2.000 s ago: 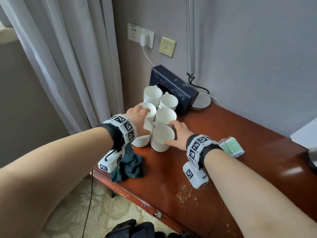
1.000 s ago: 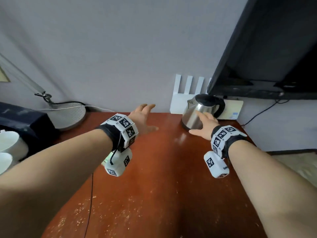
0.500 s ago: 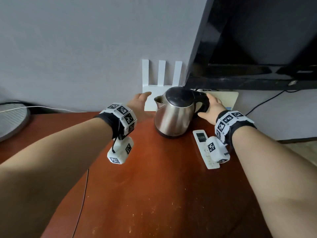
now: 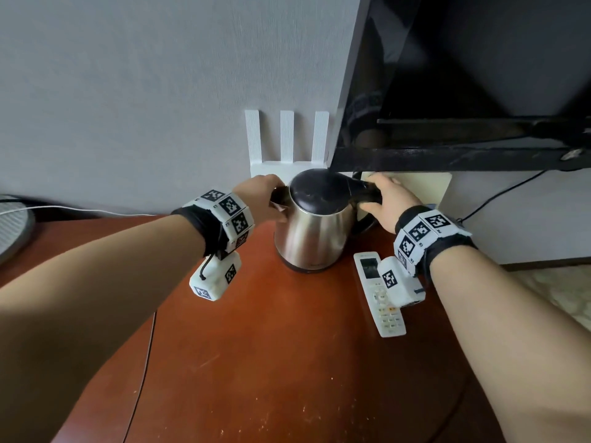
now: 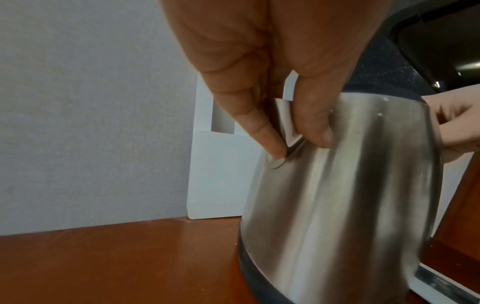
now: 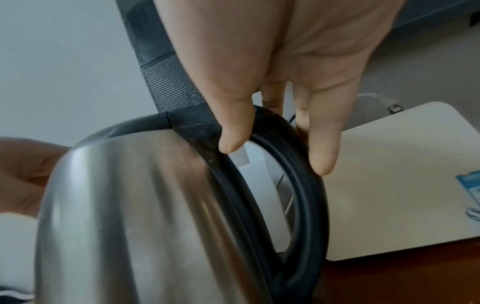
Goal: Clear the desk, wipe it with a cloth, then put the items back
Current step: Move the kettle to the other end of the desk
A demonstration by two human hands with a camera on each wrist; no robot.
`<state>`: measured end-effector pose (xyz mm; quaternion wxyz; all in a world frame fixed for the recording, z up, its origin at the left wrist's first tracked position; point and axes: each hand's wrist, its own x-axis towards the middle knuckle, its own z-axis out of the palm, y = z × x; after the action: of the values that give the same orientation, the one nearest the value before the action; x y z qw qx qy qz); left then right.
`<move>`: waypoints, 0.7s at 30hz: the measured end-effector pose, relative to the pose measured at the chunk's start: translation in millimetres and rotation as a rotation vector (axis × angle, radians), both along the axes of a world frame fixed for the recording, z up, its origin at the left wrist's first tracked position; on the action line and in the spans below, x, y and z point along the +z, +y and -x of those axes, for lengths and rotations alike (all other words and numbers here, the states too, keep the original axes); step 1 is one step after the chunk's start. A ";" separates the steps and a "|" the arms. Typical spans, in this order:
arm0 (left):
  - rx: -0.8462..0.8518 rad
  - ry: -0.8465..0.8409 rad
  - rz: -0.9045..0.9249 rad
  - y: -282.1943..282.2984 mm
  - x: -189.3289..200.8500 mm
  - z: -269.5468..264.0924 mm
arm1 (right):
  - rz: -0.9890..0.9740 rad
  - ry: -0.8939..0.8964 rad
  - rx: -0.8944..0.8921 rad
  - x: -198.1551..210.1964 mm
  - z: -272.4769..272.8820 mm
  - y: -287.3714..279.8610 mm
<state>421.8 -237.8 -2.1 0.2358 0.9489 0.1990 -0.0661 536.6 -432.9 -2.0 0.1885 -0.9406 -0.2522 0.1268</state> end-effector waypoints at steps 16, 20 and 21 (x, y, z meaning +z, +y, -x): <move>0.039 -0.098 -0.013 31.2 34.0 84.0 | -0.038 -0.056 0.127 36.0 76.3 21.9; 0.073 -0.131 -0.032 58.0 52.0 127.0 | -0.055 -0.086 0.190 55.9 110.4 53.1; 0.085 -0.136 -0.037 67.1 56.3 139.5 | -0.065 -0.090 0.207 59.8 119.5 63.5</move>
<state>282.3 -170.8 54.1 0.2336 0.9461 0.2239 0.0123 417.1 -369.3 57.8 0.1934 -0.9077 -0.3601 0.0952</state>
